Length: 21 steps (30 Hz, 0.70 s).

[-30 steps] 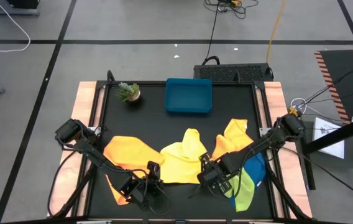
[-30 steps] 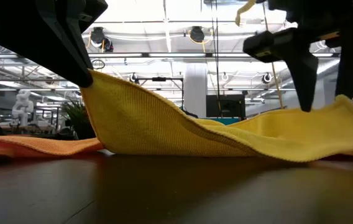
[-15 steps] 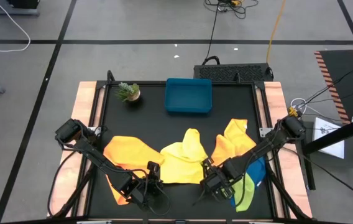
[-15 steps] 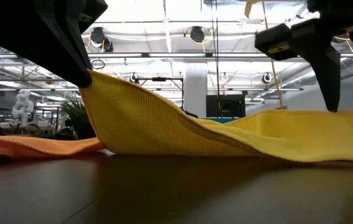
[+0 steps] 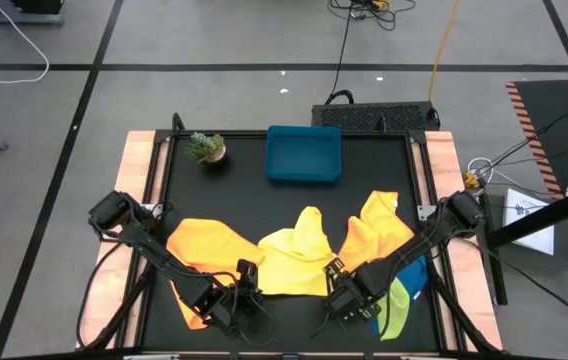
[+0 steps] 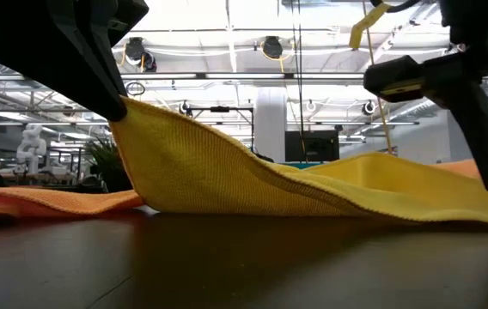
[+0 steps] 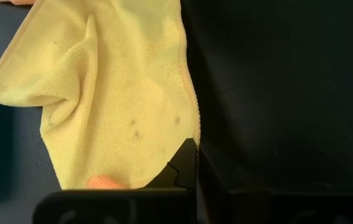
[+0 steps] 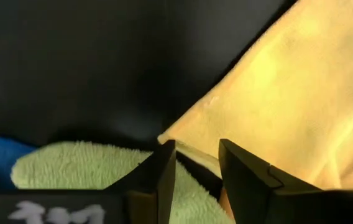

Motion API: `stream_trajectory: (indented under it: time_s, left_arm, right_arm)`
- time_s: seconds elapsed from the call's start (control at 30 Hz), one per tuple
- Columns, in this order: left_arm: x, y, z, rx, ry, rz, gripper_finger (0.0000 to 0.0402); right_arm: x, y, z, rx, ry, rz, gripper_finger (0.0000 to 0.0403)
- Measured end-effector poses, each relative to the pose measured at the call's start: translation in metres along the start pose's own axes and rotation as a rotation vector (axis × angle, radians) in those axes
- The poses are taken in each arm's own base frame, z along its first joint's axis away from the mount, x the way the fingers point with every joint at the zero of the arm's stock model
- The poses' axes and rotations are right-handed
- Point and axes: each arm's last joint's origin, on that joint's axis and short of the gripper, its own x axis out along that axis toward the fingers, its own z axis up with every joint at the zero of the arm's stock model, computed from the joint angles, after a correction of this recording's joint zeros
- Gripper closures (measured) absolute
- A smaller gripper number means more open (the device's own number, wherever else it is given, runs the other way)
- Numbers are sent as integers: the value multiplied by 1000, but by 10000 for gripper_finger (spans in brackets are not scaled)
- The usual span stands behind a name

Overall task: Fold microfiber towels
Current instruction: Fold the yellow microfiber cloth

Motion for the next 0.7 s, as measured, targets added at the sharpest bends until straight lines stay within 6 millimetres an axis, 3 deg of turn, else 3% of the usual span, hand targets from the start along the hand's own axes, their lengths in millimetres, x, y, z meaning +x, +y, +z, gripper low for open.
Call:
stream_trajectory:
  time_s: [0.47,0.7]
  left_arm:
    - [0,0,0,-2,1,-2,390]
    - [0,0,0,-1,2,-1,396]
  right_arm:
    - [0,0,-6,-13,68,-27,396]
    - [-12,1,-6,44,12,-59,402]
